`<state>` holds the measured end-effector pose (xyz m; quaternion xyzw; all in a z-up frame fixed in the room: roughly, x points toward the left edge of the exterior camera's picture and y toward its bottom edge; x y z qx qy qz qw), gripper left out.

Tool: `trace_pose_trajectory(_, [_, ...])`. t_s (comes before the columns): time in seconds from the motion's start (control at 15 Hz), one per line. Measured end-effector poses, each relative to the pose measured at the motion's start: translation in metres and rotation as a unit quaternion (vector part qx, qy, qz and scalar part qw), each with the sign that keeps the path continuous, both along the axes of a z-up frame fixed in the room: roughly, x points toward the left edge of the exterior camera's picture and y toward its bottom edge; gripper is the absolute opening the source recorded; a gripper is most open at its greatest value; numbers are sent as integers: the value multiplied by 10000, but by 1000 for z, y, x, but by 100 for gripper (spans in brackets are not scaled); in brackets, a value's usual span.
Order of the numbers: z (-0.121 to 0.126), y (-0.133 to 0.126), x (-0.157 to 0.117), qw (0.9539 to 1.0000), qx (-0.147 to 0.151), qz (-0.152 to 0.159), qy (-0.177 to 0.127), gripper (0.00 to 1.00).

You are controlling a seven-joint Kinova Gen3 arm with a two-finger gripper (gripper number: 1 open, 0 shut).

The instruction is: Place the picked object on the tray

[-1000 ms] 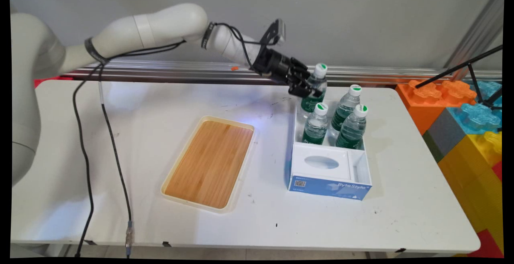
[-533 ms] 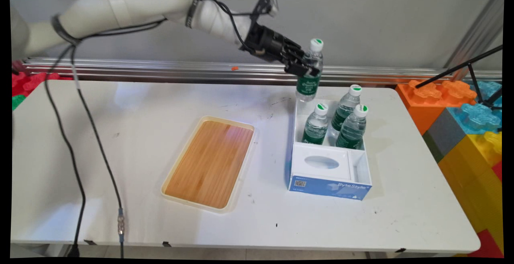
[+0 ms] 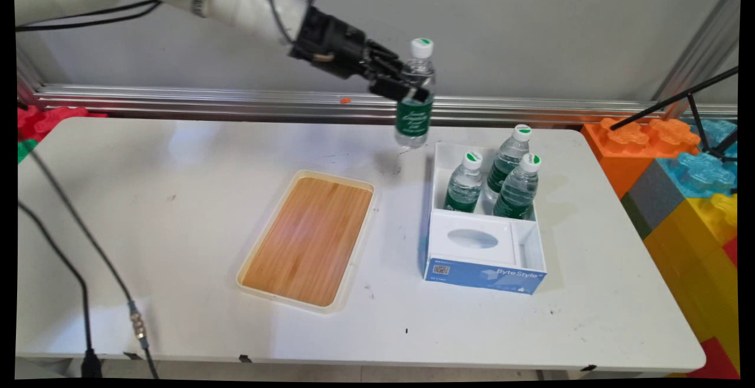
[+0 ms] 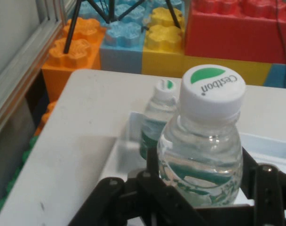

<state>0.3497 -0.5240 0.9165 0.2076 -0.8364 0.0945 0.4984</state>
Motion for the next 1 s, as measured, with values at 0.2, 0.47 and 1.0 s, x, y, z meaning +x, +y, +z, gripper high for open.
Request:
trace_pose_trajectory(0.2, [1, 41, 22, 9998, 66, -195, -67, 0])
trace_pose_trajectory(0.47, [-13, 88, 47, 9985, 96, -497, -223, 0])
trace_pose_trajectory(1.0, [-57, 144, 75, 9939, 275, -928, -521, 0])
